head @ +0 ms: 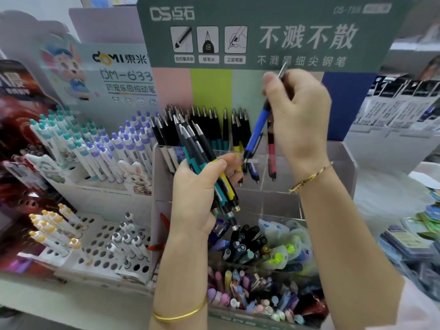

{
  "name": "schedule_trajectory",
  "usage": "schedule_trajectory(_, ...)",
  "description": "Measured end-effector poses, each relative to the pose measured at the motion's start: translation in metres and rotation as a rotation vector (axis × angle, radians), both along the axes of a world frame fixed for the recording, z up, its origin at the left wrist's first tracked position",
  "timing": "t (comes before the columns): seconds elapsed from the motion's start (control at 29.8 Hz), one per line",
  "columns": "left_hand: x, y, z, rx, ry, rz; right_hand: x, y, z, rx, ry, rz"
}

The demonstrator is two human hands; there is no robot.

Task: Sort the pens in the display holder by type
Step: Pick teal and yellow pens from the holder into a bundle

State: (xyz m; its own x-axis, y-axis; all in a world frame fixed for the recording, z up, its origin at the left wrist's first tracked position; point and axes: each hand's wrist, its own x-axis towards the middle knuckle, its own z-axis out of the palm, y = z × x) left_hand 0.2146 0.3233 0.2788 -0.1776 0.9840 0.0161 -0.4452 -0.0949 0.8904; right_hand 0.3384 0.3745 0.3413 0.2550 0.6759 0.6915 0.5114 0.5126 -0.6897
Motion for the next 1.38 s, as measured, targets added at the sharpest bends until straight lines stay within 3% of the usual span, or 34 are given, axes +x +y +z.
schedule_trajectory(0.13,0.0,-0.003,0.002,0.011,-0.019,-0.055,-0.003,0.002,0.006,0.17,-0.111,-0.138)
schedule_trajectory(0.27,0.004,-0.004,0.003,0.011,-0.026,-0.077,-0.006,0.013,-0.008,-0.162,-0.404,-0.124)
schedule_trajectory(0.37,0.004,-0.004,0.003,0.003,-0.039,-0.1,-0.007,0.016,-0.016,-0.423,-0.464,-0.12)
schedule_trajectory(0.44,0.004,-0.004,0.002,0.007,-0.05,-0.13,-0.008,0.012,-0.017,-0.435,-0.421,-0.129)
schedule_trajectory(0.5,0.003,-0.003,0.001,0.011,-0.067,-0.138,-0.008,0.003,-0.015,-0.28,-0.392,-0.151)
schedule_trajectory(0.57,0.004,-0.003,0.002,0.018,-0.08,-0.148,-0.009,-0.007,-0.009,-0.197,-0.331,-0.056)
schedule_trajectory(0.67,0.005,-0.003,0.005,0.032,-0.052,-0.158,-0.01,-0.018,-0.005,-0.438,-0.179,0.342)
schedule_trajectory(0.74,0.006,-0.003,0.006,0.031,-0.042,-0.149,-0.009,-0.018,-0.009,-0.521,-0.144,0.452)
schedule_trajectory(0.94,0.001,0.002,0.003,-0.032,-0.123,-0.104,0.0,0.001,0.002,-0.137,0.095,0.137)
schedule_trajectory(1.11,0.0,0.001,0.003,-0.023,-0.1,-0.099,-0.004,0.004,0.002,0.127,-0.1,-0.078)
schedule_trajectory(1.17,0.001,0.001,0.004,-0.018,-0.092,-0.093,-0.007,0.006,-0.005,0.077,-0.201,-0.078)
schedule_trajectory(1.38,0.001,-0.001,0.004,-0.015,-0.05,-0.096,-0.009,0.007,-0.022,-0.354,-0.539,-0.168)
